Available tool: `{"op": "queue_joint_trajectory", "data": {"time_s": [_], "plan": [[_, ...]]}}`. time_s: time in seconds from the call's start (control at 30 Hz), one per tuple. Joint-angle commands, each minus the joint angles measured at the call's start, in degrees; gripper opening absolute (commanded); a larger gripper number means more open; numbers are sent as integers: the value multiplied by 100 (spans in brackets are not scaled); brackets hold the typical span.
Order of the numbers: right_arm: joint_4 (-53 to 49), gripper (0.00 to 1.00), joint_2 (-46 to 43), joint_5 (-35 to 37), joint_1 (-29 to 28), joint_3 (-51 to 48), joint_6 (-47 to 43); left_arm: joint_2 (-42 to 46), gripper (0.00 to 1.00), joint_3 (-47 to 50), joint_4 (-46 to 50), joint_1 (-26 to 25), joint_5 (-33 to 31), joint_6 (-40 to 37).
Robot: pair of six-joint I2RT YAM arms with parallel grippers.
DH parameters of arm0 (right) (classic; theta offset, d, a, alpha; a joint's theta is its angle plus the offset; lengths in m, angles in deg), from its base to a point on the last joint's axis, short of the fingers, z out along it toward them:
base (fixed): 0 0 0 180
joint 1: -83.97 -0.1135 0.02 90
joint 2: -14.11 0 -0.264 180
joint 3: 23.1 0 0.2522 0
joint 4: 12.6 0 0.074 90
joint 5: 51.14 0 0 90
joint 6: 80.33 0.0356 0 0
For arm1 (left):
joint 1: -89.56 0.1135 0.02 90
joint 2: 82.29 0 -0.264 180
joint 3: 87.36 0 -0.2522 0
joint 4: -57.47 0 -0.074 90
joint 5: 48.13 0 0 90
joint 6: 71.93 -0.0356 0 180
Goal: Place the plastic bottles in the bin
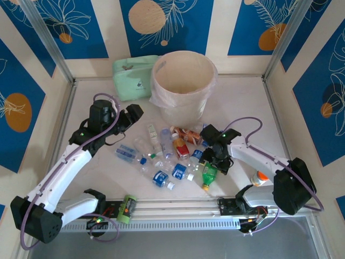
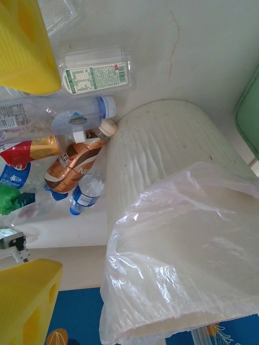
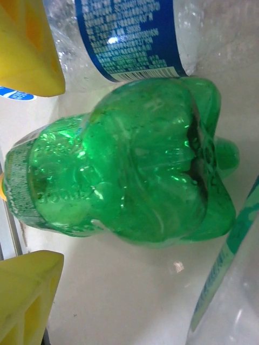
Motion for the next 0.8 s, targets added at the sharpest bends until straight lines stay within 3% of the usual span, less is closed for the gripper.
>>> {"op": "queue_joint_trajectory", "data": {"time_s": [0.0,0.43,0.77], "plan": [[30,75,126,-61,-31,-75,132,84,78,61,-189,48,157,15],[272,70,830,-216,34,-46,29,-98,73,140,-339,53,394,96],[134,55,671,-119,-2,14,68,-110,72,149,-383,52,383,105]]}}
